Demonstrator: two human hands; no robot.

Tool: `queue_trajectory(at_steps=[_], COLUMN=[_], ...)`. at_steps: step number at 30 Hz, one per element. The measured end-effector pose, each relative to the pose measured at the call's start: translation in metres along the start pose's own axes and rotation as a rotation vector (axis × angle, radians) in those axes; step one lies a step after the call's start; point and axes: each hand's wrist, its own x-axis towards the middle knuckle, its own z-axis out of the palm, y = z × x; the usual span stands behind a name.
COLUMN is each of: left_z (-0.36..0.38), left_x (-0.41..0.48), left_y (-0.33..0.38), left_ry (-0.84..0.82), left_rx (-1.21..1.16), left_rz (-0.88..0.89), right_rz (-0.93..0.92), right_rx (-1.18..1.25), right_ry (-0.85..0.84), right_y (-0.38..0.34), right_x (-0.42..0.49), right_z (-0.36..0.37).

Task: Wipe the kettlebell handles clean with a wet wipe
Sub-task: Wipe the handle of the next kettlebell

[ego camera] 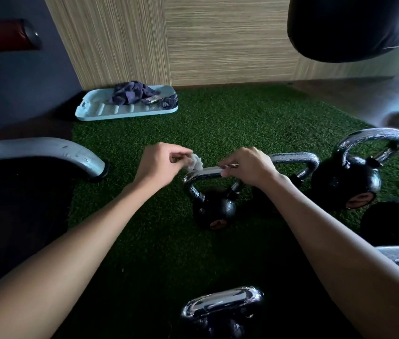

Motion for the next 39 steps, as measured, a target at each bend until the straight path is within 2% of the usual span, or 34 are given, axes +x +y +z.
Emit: queue_trajectory(at_steps=[3, 8, 15, 17, 21, 26, 32, 36, 39], left_z=[0.015, 0.018, 0.029, 0.026, 0.02, 0.03, 0.028, 0.052, 0.066], left_x=[0.004, 0.015, 0.032, 0.031, 0.021, 0.018, -0.019, -0.048, -0.049], left_y=[0.007, 0.012, 0.041, 0.039, 0.022, 0.029, -0.009, -0.016, -0.025], left_ry=[-0.138, -0.321, -0.407, -0.384, -0.338, -0.302, -0.178, 0.029, 0.11], left_rx=[0.083, 0.072, 0.348, 0.382, 0.176, 0.099, -0.127, -0.327, -0.373], left_rz=[0.029, -0.008, 0.175, 0.166, 0.174, 0.212, -0.031, -0.118, -0.152], right_rz=[0.024, 0.045, 0.06, 0.072, 0.081, 0.062, 0.092, 0.112, 0.137], right_rx=[-0.008, 0.01, 0.016, 0.059, 0.073, 0.033, 0.091, 0.095, 0.111], right_ry=[0.016, 0.058, 0.072, 0.075, 0.075, 0.08, 0.12, 0.109, 0.108], right_y=[0.01, 0.029, 0.039, 0.043, 0.052, 0.055, 0.054, 0.05, 0.047], right_x=[-0.002, -0.009, -0.011, -0.013, -0.018, -0.018, -0.022, -0.022, -0.02], right_z=[0.0, 0.005, 0.007, 0.006, 0.004, 0.004, 0.005, 0.008, 0.01])
